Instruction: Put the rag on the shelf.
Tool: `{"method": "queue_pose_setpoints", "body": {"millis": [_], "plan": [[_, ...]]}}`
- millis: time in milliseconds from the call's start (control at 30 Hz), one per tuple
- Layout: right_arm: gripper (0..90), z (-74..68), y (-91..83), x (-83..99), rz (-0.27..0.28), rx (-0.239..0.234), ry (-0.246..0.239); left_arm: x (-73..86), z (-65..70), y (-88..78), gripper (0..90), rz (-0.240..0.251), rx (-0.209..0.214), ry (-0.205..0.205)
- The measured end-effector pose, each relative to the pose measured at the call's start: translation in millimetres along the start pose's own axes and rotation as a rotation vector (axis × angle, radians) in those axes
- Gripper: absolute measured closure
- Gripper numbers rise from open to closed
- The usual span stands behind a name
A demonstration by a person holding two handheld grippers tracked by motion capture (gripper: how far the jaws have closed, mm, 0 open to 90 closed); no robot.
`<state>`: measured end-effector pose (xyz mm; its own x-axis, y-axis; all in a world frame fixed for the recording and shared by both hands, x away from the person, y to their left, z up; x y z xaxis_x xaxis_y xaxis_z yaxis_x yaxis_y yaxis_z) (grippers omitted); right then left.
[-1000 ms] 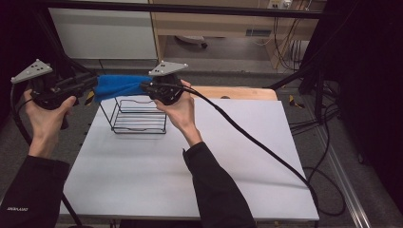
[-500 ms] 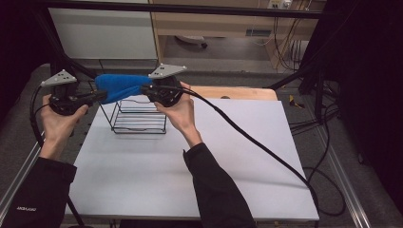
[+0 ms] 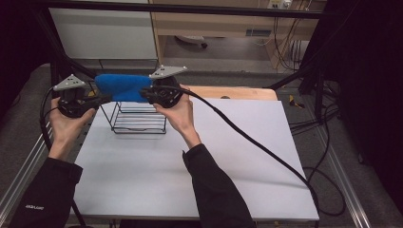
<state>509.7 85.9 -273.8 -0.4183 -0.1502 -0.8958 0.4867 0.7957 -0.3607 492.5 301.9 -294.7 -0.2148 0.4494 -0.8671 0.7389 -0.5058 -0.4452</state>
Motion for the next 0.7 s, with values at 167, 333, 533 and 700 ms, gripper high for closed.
{"method": "queue_pose_setpoints", "body": {"millis": [167,333,533,700], "plan": [[88.1,10.0,4.9,11.2,-0.021,0.03,0.008,1.8,0.3,2.5,89.9,0.004,-0.001,0.0],[84.4,8.3,1.9,11.4,0.001,0.014,0.003,3.5,3.1,1.8,87.2,0.021,0.011,-0.015],[65.1,2.5,-16.9,6.0,0.035,0.003,0.007,7.0,10.6,-6.4,72.5,0.017,0.028,-0.027],[46.5,6.6,-44.2,6.4,0.031,0.029,0.022,14.4,19.7,-12.6,55.7,-0.01,0.03,-0.022]]}}
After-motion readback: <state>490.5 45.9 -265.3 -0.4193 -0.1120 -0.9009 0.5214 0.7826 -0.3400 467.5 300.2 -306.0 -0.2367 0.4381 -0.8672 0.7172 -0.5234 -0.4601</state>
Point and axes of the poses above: each handheld gripper's, and its own axes: y roughly forward along the jaws, x roughly out of its underside, z roughly to its right, the point moved 5 cm from there along y, roughly forward along the jaws, and after that the axes turned 15 degrees about y, right-handed, at the moved point
